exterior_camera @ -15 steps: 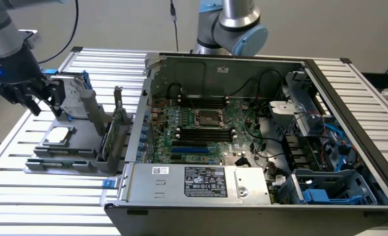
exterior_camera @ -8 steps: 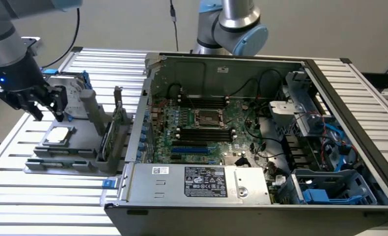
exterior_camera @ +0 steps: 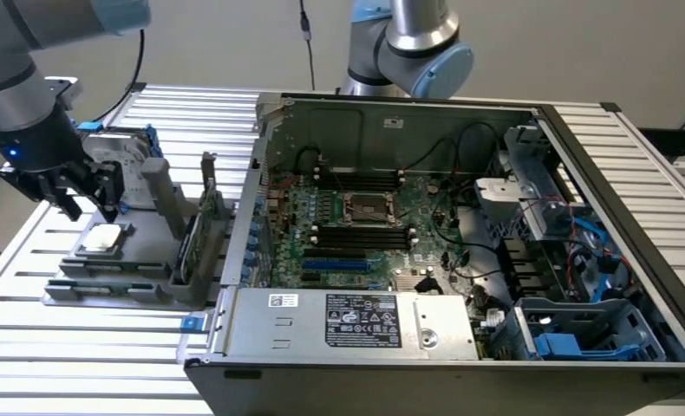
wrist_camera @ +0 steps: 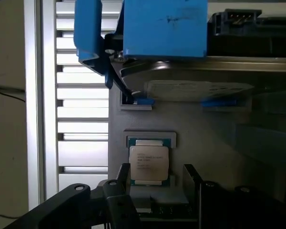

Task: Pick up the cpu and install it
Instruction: 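Pick up the cpu and move it towards the insertion slot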

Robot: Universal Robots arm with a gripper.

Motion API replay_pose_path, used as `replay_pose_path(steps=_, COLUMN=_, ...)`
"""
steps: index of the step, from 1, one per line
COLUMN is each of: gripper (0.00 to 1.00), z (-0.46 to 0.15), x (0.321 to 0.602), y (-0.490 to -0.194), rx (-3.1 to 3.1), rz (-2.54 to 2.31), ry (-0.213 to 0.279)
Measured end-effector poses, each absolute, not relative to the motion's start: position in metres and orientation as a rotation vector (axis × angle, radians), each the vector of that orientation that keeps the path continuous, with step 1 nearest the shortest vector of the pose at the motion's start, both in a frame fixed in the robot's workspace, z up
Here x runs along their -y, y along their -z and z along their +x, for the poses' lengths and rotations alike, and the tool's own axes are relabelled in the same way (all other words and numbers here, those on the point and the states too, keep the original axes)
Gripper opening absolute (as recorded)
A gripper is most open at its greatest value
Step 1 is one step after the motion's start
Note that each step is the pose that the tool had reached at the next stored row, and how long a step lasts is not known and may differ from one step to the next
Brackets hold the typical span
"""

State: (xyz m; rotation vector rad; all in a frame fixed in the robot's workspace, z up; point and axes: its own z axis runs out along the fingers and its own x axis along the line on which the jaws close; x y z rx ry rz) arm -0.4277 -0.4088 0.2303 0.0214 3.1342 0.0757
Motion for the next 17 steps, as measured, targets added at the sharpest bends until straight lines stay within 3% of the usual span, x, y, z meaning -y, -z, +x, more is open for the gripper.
replay_pose_path(steps=17, gripper=0.56, z=-0.427, x=0.411, y=-0.205, rx=-3.159, rz=0.027, ry=-0.076)
